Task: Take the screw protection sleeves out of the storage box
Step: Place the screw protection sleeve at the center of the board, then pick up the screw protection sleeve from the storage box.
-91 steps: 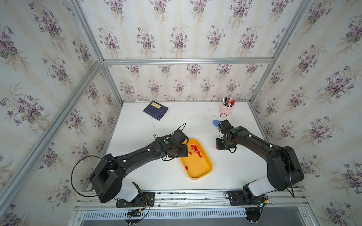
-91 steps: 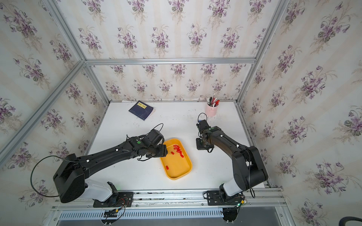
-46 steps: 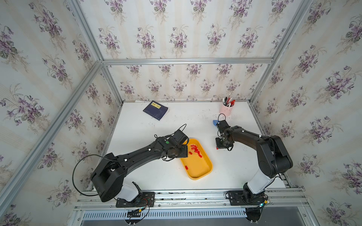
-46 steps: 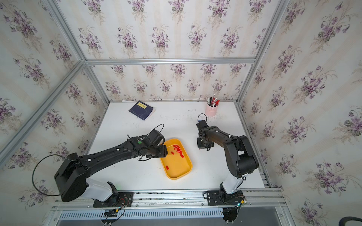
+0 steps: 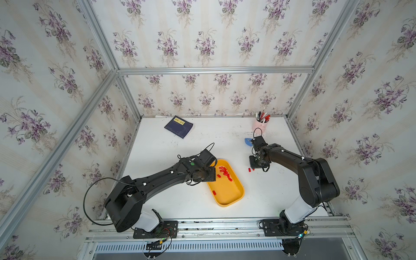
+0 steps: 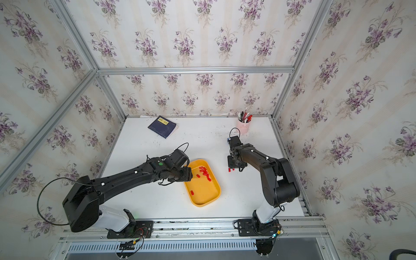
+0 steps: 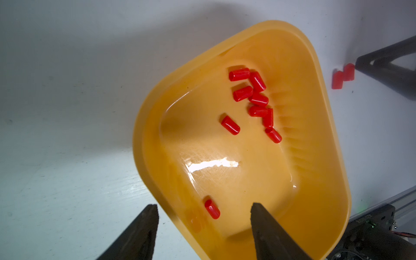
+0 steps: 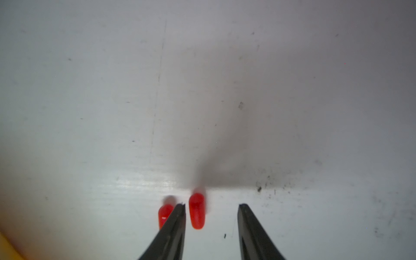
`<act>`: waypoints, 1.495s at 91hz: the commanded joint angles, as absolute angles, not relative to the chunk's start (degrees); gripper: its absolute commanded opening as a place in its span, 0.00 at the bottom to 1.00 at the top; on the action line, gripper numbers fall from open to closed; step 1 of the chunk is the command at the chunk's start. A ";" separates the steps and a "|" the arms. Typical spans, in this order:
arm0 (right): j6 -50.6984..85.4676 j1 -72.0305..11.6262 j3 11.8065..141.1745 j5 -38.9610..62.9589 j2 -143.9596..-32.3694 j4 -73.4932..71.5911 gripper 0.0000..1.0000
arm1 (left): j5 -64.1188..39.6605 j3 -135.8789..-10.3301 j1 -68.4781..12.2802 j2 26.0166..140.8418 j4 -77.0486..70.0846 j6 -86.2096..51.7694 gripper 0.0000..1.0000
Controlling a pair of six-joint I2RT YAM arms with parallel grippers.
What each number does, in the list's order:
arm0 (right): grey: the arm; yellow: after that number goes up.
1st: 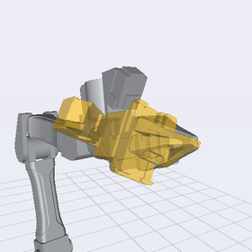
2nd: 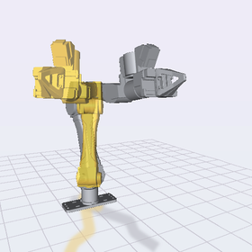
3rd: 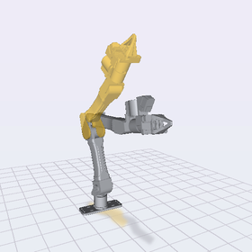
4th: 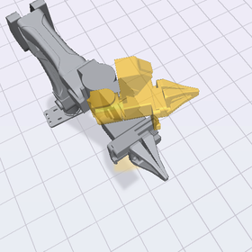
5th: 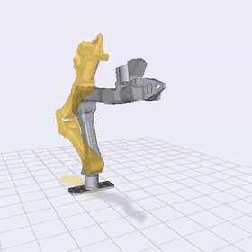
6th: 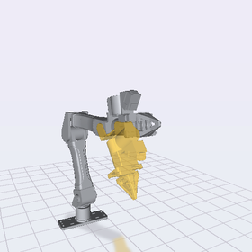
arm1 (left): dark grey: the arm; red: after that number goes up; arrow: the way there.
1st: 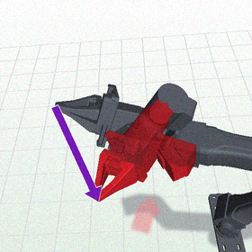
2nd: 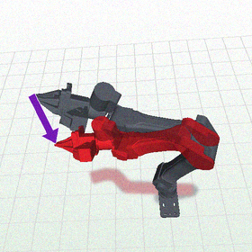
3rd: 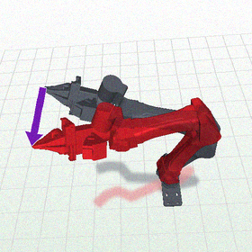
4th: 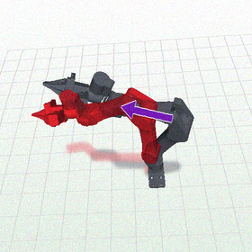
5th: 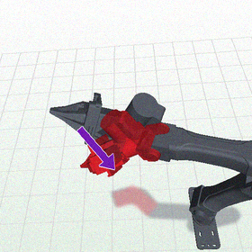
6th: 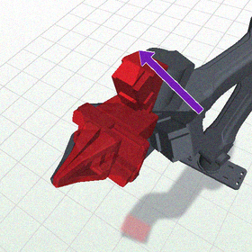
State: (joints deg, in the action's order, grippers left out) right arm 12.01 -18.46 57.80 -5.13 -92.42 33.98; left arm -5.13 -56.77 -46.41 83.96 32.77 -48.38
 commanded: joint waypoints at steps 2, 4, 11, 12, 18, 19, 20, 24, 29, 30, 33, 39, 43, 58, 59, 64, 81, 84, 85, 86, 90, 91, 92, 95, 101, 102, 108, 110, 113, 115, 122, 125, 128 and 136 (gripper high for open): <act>13.14 -18.50 60.08 -5.15 -87.16 37.98 0.46 | -4.31 -56.51 -46.41 83.28 33.84 -48.32 0.70; 13.15 -18.64 60.42 -4.12 -85.99 38.34 0.46 | -4.26 -56.29 -46.41 83.20 33.71 -48.40 0.70; 12.51 -21.24 60.50 0.89 -82.04 38.03 0.46 | -3.58 -55.80 -46.41 82.99 34.11 -49.00 0.70; 12.45 -21.87 60.48 1.54 -81.45 37.87 0.46 | -3.46 -55.72 -46.41 82.89 34.15 -49.15 0.70; 12.41 -27.05 60.40 5.29 -79.66 36.50 0.46 | -3.40 -54.11 -46.25 81.77 33.00 -50.22 0.71; 12.45 -27.94 60.35 5.99 -79.51 36.18 0.46 | -3.46 -53.73 -46.24 81.58 32.63 -50.42 0.71; 12.46 -28.82 60.28 6.60 -79.44 35.80 0.46 | -3.53 -53.36 -46.19 81.53 32.31 -50.57 0.71; 13.06 -33.41 59.87 8.73 -79.35 33.86 0.46 | -3.68 -52.40 -46.07 81.42 31.70 -51.01 0.71; 13.55 -37.86 59.36 10.67 -79.84 31.28 0.45 | -3.23 -51.95 -45.97 79.63 32.13 -51.23 0.71; 13.59 -38.80 59.34 10.78 -79.95 30.93 0.45 | -3.11 -51.90 -45.92 79.50 32.33 -51.28 0.71; 13.56 -40.99 59.57 10.65 -80.71 30.04 0.45 | -2.82 -51.80 -45.88 79.12 32.67 -51.39 0.71; 13.40 -44.11 60.18 10.42 -83.07 28.96 0.45 | -2.37 -50.94 -45.75 77.96 32.82 -51.77 0.71; 13.24 -45.65 60.51 10.34 -84.89 28.51 0.45 | -2.15 -50.18 -45.59 77.11 32.67 -52.20 0.71; 10.51 -48.86 62.39 9.55 -92.18 28.17 0.43 | -0.98 -47.67 -45.28 74.04 32.99 -52.94 0.71; 10.40 -49.09 62.48 9.43 -92.58 28.01 0.43 | -0.93 -47.52 -45.27 73.85 33.02 -52.97 0.71; 9.62 -49.81 62.67 9.04 -94.62 27.32 0.43 | -0.80 -46.83 -45.26 73.06 32.88 -53.27 0.71; 7.93 -50.38 64.50 5.03 -99.26 26.92 0.42 | -0.97 -46.14 -45.18 72.20 32.94 -53.55 0.71; 7.77 -50.36 64.71 4.19 -99.77 26.83 0.42 | -0.82 -46.22 -45.18 72.16 33.08 -53.53 0.71; 7.66 -50.36 64.79 3.98 -99.89 26.82 0.42 | -0.81 -46.18 -45.18 72.12 33.06 -53.53 0.71; 7.52 -50.41 64.91 3.88 -100.00 26.77 0.42 | -0.76 -46.16 -45.18 72.09 33.10 -53.53 0.71; 7.05 -50.36 65.23 3.52 -100.66 26.58 0.42 | -0.64 -46.08 -45.18 72.02 33.16 -53.47 0.71; 6.95 -50.36 65.27 3.38 -100.78 26.56 0.42 | -0.63 -46.07 -45.22 72.00 33.19 -53.45 0.71; 6.82 -50.36 65.29 3.23 -100.93 26.55 0.42 | -0.62 -46.02 -45.20 71.99 33.16 -53.44 0.71; 6.65 -50.36 65.45 2.57 -101.51 26.54 0.42 | -0.62 -45.97 -45.18 71.97 33.14 -53.44 0.71; 5.94 -50.36 65.81 2.45 -102.54 26.54 0.42 | -0.62 -45.80 -45.18 71.99 33.18 -53.44 0.71; 5.87 -50.36 65.86 2.45 -102.73 26.50 0.42 | -0.62 -45.73 -45.18 71.99 33.25 -53.44 0.71; 5.56 -50.36 66.23 2.54 -103.54 26.25 0.42 | -0.62 -45.70 -45.18 71.95 33.34 -53.44 0.71; 5.48 -50.36 66.35 2.48 -103.73 26.21 0.42 | -0.62 -45.68 -45.18 71.91 33.34 -53.44 0.71; 5.37 -50.32 66.42 2.23 -104.16 26.13 0.42 | -0.55 -45.70 -45.18 71.86 33.33 -53.44 0.71; 5.28 -50.35 66.55 2.14 -104.40 26.15 0.42 | -0.49 -45.68 -45.18 71.82 33.38 -53.46 0.71; 5.32 -50.35 66.75 2.14 -105.34 26.01 0.41 | -0.44 -45.71 -45.19 71.72 33.40 -53.44 0.71; 5.36 -50.32 66.76 2.38 -105.71 25.92 0.40 | -0.44 -45.77 -45.18 71.80 33.44 -53.37 0.71; 5.36 -50.36 66.79 2.45 -106.10 25.92 0.40 | -0.44 -45.79 -45.19 71.85 33.40 -53.35 0.71; 5.77 -50.36 66.92 1.58 -106.89 26.07 0.39 | -0.44 -45.88 -45.18 72.00 33.50 -53.33 0.71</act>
State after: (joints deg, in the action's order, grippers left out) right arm 5.87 -50.30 66.52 2.61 -106.28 26.04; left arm -1.30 -45.78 -45.23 71.96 32.60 -53.08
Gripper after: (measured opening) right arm 0.403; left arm 0.707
